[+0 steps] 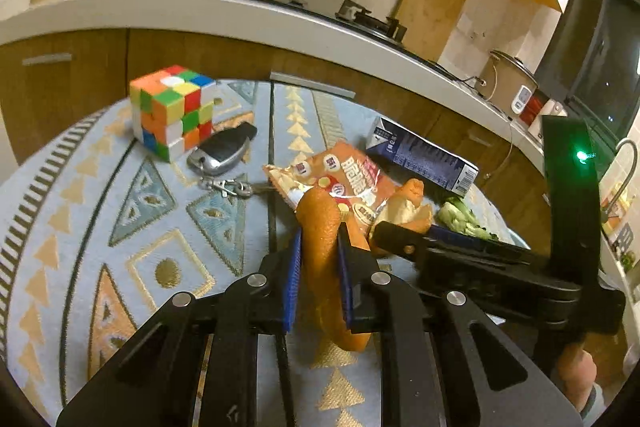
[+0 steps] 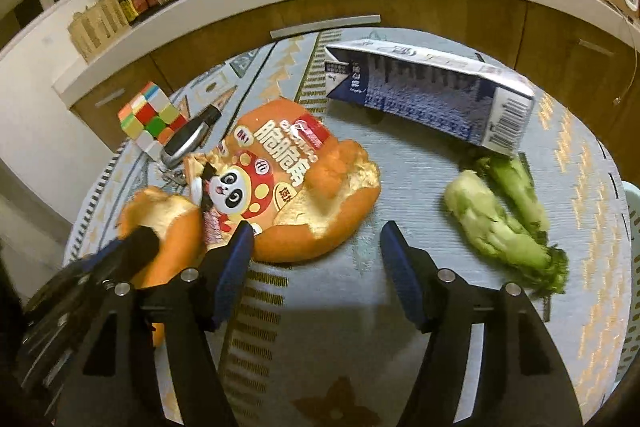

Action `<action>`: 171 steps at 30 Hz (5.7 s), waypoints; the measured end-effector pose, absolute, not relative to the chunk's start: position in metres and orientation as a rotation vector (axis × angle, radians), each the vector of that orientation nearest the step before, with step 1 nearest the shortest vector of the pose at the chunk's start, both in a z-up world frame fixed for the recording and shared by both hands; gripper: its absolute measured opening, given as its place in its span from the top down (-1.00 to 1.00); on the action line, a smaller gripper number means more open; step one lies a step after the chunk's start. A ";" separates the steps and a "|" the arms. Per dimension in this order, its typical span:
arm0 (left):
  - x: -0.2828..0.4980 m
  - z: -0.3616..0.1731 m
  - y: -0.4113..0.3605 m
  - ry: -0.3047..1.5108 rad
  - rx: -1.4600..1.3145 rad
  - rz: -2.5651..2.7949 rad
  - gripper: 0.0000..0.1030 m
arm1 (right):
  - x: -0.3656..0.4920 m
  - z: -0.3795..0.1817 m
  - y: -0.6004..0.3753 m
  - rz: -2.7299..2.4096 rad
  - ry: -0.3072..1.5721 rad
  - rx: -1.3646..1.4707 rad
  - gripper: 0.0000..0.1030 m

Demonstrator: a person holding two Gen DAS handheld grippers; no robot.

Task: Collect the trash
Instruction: 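Grasp an orange bread roll with the left gripper while the right gripper grasps the other roll, then carry both bread rolls over the blue basket and open both grippers, then grasp the panda-print snack bag with the left gripper while the right gripper grasps a bok choy, then carry the snack bag and bok choy over the blue basket and open both grippers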

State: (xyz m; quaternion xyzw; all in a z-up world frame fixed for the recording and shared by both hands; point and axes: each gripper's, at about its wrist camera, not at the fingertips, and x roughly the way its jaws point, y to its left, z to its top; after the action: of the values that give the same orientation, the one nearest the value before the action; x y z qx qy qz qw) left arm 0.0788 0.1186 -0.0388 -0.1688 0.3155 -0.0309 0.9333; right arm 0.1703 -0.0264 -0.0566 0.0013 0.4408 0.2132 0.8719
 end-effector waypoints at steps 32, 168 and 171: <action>0.061 0.029 0.039 0.514 -0.293 -0.253 0.71 | 0.111 0.018 -0.136 0.339 0.721 0.073 0.72; 0.062 -0.038 0.044 0.785 -0.185 -0.142 0.88 | 0.113 -0.041 -0.172 0.341 0.913 -0.035 0.76; 0.065 -0.038 0.042 0.778 -0.174 -0.134 0.72 | 0.113 -0.047 -0.170 0.345 0.926 -0.042 0.75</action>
State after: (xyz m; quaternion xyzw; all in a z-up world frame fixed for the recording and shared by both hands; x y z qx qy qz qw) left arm 0.0652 0.0422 -0.0379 -0.0847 0.3787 -0.0652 0.9193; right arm 0.1134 -0.1696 -0.0468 -0.0201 0.4442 0.1656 0.8803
